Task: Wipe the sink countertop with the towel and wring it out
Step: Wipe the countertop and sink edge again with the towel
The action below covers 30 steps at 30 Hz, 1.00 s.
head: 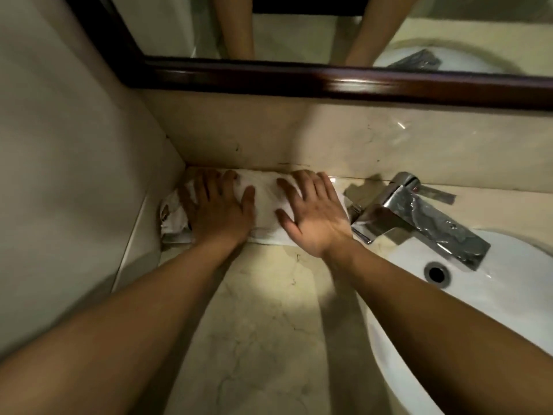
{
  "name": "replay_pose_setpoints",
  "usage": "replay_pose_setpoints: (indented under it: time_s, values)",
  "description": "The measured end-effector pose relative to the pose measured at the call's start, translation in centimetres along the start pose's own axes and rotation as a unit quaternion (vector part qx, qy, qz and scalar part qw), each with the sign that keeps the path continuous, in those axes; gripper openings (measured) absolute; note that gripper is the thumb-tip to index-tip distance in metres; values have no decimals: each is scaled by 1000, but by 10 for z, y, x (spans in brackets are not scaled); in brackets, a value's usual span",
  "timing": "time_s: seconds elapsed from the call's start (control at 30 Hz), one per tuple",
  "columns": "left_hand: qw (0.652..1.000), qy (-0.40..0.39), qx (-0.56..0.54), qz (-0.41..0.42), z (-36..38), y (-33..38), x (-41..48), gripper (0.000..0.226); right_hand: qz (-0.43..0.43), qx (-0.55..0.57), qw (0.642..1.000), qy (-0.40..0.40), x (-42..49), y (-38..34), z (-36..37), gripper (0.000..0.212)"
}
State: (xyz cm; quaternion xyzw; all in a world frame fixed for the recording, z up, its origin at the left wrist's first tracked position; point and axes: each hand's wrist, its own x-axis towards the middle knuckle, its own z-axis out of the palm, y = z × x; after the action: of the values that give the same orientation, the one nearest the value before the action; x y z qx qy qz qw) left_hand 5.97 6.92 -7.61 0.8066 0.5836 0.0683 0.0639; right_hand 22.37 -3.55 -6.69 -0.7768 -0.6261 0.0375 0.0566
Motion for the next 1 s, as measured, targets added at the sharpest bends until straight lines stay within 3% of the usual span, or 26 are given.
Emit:
replay_pose_setpoints:
  time_s: [0.13, 0.3, 0.53, 0.87, 1.0]
  values:
    - [1000, -14, 5, 9, 0, -1, 7, 64, 241, 44, 966, 80, -15, -44, -2, 74]
    - [1000, 10, 23, 12, 4, 0, 7, 66, 337, 132, 927, 99, -4, -76, 12, 87]
    - [996, 74, 37, 30, 10, 12, 17, 63, 314, 108, 940, 78, 20, -52, 13, 84]
    - [999, -6, 13, 39, 6, 3, 6, 66, 235, 47, 968, 68, -12, -57, 17, 70]
    - [996, 18, 46, 71, 0, -7, -22, 65, 202, 63, 974, 78, -40, -68, 20, 62]
